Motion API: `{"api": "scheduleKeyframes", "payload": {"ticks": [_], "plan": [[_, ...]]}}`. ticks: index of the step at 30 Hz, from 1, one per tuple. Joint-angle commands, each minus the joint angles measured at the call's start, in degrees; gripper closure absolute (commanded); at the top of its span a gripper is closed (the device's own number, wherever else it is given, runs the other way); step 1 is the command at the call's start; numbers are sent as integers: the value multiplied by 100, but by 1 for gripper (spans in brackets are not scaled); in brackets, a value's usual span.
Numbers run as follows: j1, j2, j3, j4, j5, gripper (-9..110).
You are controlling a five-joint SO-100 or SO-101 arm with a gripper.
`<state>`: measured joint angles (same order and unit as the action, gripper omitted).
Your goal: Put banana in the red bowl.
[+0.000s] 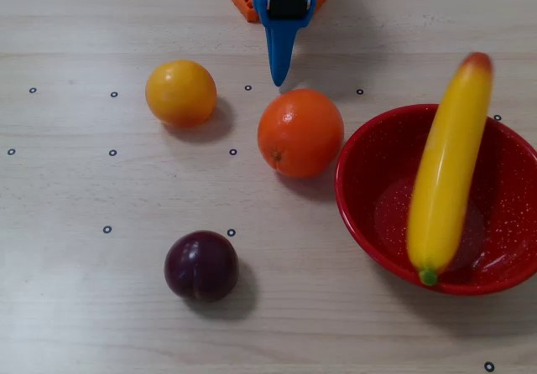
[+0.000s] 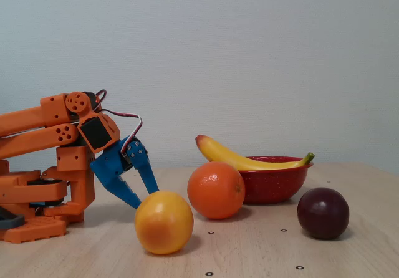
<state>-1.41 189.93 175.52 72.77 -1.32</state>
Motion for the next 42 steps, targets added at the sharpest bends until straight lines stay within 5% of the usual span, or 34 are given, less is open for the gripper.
{"api": "scheduleKeyframes", "payload": {"ticks": [1,42], "plan": [[-132,88,-35,334,-132,102],[-123,88,-35,334,-79,102]]}}
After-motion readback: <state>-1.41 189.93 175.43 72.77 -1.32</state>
